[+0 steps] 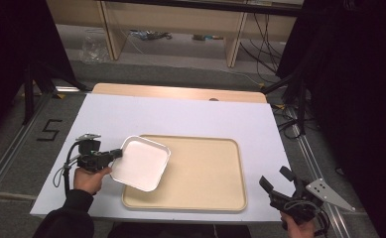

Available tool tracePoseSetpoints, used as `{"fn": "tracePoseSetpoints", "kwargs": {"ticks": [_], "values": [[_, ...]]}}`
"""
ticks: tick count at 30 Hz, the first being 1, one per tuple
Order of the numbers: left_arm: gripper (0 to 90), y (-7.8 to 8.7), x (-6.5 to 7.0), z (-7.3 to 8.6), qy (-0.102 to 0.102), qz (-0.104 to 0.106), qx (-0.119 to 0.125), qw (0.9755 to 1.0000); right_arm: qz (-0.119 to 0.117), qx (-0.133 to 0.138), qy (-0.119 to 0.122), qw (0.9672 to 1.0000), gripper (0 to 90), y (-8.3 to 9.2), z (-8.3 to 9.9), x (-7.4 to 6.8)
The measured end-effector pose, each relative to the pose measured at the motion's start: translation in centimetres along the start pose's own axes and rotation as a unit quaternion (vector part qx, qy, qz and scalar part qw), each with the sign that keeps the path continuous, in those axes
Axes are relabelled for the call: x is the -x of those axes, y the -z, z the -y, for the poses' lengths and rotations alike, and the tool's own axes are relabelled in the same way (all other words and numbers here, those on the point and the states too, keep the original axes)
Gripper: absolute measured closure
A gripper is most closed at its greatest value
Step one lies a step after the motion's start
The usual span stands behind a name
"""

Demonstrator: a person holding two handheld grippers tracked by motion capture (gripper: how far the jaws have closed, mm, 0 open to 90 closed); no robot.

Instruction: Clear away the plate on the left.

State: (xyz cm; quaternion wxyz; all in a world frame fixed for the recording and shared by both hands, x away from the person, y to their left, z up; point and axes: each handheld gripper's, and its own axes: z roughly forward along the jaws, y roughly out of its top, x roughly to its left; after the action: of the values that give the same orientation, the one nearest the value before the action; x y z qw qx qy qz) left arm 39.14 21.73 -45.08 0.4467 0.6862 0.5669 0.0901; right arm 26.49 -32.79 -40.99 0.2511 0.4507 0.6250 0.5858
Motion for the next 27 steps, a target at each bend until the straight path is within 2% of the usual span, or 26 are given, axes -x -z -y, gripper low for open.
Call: {"fn": "tracePoseSetpoints", "kwargs": {"ticks": [6, 9, 10, 11, 12, 13, 15, 20, 22, 26, 27], "values": [[88.4, -1.5, 1.1, 0.4, -0.013, 0.017, -0.025, 0.9995, -0.001, 0.001, 0.000, 1.0000, 15.1, 0.0, 0.0, 0.0], [88.4, -2.4, 2.2, 0.4, -0.009, 0.022, -0.024, 0.9994, 0.001, 0.000, -0.001, 1.0000, 15.1, 0.0, 0.0, 0.0], [88.4, -2.6, 2.2, 0.4, -0.015, 0.026, -0.029, 0.9991, -0.002, 0.002, 0.008, 1.0000, 15.1, -0.1, 0.0, 0.1], [88.4, -2.9, 2.6, 0.5, -0.010, 0.031, -0.028, 0.9991, -0.002, 0.001, 0.006, 1.0000, 15.1, -0.1, 0.0, 0.1], [88.4, -3.2, 2.8, 0.5, -0.022, 0.031, -0.039, 0.9985, -0.001, 0.000, 0.000, 1.0000, 15.1, 0.0, 0.0, 0.0], [88.4, -3.7, 3.2, 0.6, -0.021, 0.034, -0.040, 0.9984, -0.002, 0.001, 0.000, 1.0000, 15.1, 0.0, 0.0, 0.0], [88.3, -4.3, 3.6, 0.6, -0.034, 0.034, -0.052, 0.9975, -0.002, 0.001, 0.000, 1.0000, 15.1, 0.0, 0.0, 0.0], [88.3, -5.7, 4.7, 0.8, -0.035, 0.038, -0.061, 0.9968, 0.000, -0.003, -0.002, 1.0000, 15.1, 0.0, 0.0, 0.0], [88.2, -6.1, 5.0, 0.9, -0.042, 0.040, -0.069, 0.9960, 0.000, -0.003, -0.002, 1.0000, 15.1, 0.0, 0.0, 0.0], [88.2, -6.8, 5.8, 1.2, -0.037, 0.042, -0.071, 0.9959, -0.001, -0.002, -0.003, 1.0000, 15.1, 0.0, 0.0, 0.0], [88.3, -6.9, 6.0, 1.3, -0.042, 0.045, -0.074, 0.9954, -0.001, -0.003, -0.002, 1.0000, 15.1, 0.0, 0.0, 0.0]]}}
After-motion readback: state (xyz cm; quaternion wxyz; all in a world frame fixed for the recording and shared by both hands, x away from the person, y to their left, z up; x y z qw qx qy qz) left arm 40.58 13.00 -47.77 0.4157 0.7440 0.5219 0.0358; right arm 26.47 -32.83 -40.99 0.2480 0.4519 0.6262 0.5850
